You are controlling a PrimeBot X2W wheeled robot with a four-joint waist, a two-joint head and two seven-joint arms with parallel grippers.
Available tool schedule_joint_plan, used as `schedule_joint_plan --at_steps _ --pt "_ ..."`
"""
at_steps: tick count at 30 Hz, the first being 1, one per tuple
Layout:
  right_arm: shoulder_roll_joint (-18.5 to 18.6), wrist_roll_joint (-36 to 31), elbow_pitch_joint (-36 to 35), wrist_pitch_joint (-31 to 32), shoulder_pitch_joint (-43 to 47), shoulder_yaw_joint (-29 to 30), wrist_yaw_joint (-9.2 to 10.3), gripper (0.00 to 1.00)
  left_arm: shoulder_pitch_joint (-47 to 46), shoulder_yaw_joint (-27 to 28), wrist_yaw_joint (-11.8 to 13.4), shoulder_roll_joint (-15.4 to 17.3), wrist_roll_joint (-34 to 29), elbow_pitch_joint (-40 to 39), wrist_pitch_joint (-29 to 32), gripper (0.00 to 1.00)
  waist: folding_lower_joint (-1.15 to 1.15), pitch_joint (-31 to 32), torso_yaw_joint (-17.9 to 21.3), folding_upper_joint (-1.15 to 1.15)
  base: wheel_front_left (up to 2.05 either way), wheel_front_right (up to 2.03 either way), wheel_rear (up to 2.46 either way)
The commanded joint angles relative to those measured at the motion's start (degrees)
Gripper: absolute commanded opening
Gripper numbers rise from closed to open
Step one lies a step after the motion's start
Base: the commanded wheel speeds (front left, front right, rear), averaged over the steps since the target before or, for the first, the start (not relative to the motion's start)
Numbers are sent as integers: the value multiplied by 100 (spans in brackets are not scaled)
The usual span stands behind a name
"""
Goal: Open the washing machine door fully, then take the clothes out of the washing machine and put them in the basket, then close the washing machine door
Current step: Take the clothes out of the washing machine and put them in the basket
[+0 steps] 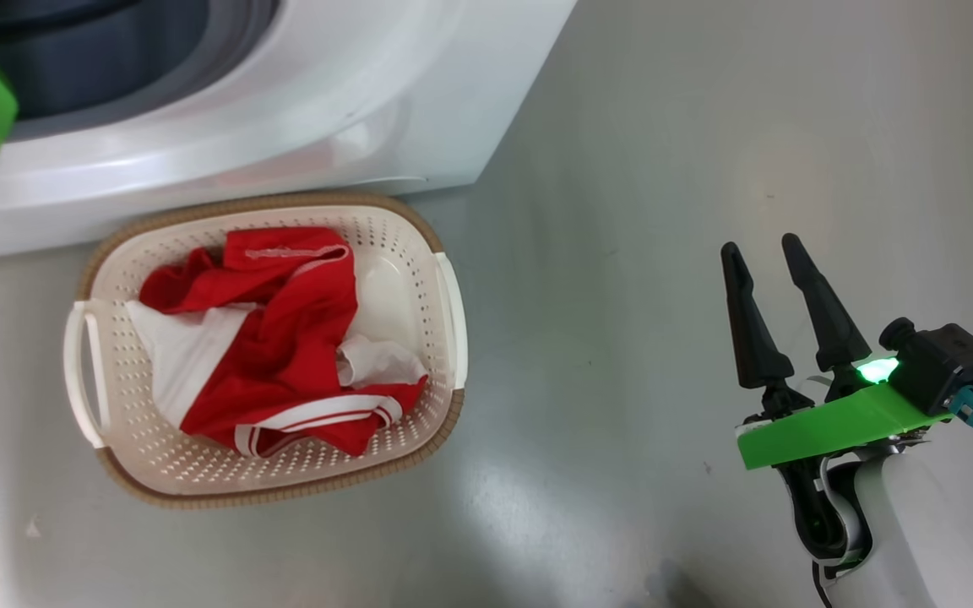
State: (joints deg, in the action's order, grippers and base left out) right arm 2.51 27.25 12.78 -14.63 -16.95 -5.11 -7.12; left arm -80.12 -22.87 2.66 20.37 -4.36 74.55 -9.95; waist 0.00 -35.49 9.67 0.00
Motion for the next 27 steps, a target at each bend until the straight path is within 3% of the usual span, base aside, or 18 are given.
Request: schedule_joint_plan --at_steps 1,10,17,27 --pt "37 -17 -101 -37 48 -86 -36 100 36 67 39 204 34 -80 -125 0 0 95 -51 0 0 0 0" --pt "37 -183 -25 -37 208 29 -36 100 642 478 -176 -37 718 -455 -497 0 0 578 -255 0 0 0 0" --pt "37 -320 -22 -37 327 121 -36 100 1520 1040 -310 -154 1361 -1646 -503 0 0 870 -406 0 0 0 0" --pt "37 -498 -4 -37 594 351 -36 100 2820 1578 -344 -426 1609 -3101 -504 0 0 1304 -622 0 0 0 0"
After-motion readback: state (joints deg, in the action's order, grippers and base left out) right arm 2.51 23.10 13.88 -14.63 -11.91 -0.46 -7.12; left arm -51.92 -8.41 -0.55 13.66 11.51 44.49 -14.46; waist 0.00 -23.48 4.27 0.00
